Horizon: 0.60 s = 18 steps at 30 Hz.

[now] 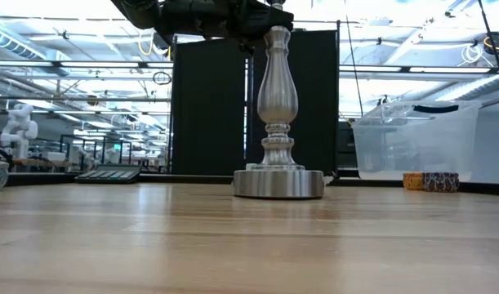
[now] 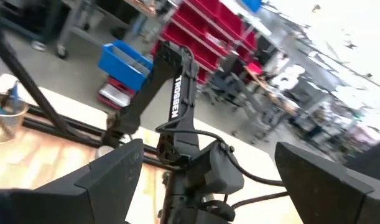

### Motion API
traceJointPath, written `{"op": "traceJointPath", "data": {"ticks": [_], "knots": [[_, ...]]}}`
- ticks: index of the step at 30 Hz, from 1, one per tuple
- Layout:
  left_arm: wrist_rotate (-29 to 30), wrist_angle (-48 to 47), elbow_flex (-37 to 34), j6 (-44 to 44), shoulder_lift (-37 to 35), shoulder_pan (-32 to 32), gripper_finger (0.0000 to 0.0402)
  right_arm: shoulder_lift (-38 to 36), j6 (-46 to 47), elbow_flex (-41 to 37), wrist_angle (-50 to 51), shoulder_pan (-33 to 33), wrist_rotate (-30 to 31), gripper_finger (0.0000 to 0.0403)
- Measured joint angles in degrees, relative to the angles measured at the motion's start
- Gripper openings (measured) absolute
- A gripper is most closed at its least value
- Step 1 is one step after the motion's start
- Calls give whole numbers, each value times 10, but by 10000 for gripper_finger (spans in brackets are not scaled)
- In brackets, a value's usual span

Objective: Screw lightbulb
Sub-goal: Remove the white lightbulb from the desk lamp

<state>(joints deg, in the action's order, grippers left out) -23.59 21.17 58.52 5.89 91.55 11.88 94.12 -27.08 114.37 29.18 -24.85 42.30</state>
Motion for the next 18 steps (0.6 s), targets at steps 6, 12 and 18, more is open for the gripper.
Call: {"op": "traceJointPath", "data": {"ticks": [6, 12, 18], "knots": [[2, 6, 0, -5, 0, -1, 71, 44, -3, 0, -41, -70, 157, 350], [6, 13, 0, -11, 0, -1, 71, 85, 24, 0, -69, -112, 294, 350], [23, 19, 0, -14, 1, -1, 71, 119, 137, 0, -43, -120, 439, 350]]}}
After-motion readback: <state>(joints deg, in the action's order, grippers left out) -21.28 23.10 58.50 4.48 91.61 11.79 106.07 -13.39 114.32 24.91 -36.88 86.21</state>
